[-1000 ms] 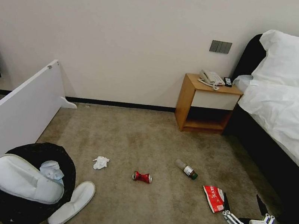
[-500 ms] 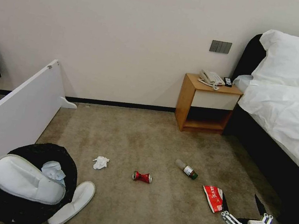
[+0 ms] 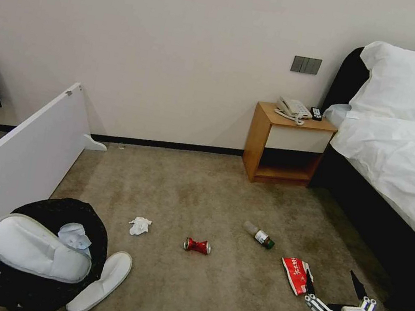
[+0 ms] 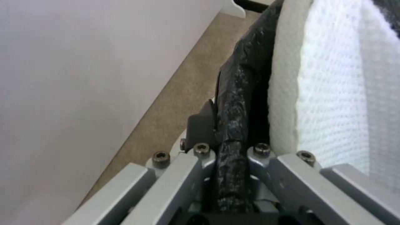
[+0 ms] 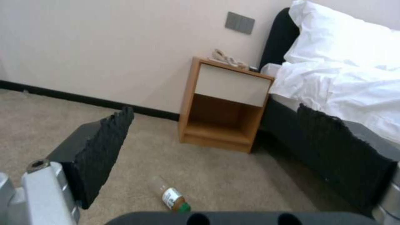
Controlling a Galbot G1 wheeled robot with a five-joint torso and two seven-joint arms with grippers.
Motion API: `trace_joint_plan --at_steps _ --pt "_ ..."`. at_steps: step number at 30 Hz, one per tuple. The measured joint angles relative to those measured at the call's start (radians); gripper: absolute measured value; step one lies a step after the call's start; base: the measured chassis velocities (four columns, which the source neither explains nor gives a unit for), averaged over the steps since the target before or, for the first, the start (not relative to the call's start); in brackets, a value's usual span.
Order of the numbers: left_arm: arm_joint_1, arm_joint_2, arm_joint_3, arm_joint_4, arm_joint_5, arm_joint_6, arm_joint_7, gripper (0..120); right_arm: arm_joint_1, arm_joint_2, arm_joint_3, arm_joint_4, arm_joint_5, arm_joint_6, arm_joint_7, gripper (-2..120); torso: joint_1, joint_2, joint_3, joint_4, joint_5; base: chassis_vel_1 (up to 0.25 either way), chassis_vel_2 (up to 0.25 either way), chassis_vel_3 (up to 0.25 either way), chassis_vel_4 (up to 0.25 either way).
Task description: Pick up the trash bin, then pick up the garbage from the floor and place it into the trash bin.
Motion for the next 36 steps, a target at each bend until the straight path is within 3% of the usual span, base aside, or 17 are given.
trace_joint_plan --at_steps 17,36 --pt "-0.002 0.001 0.002 0.000 -0.001 0.006 0.002 3 0.001 -0.005 0.000 0.002 0.008 0.000 -0.005 100 0.000 0.000 0.000 0.0000 0.0000 0.006 0.007 0.004 0.004" --pt "-0.007 0.001 0.004 0.003 -0.001 0.010 0.002 3 0.007 -0.005 0.000 0.003 0.014 -0.004 -0.005 100 0.000 0.000 0.000 0.0001 0.0000 0.090 0.100 0.100 0.091"
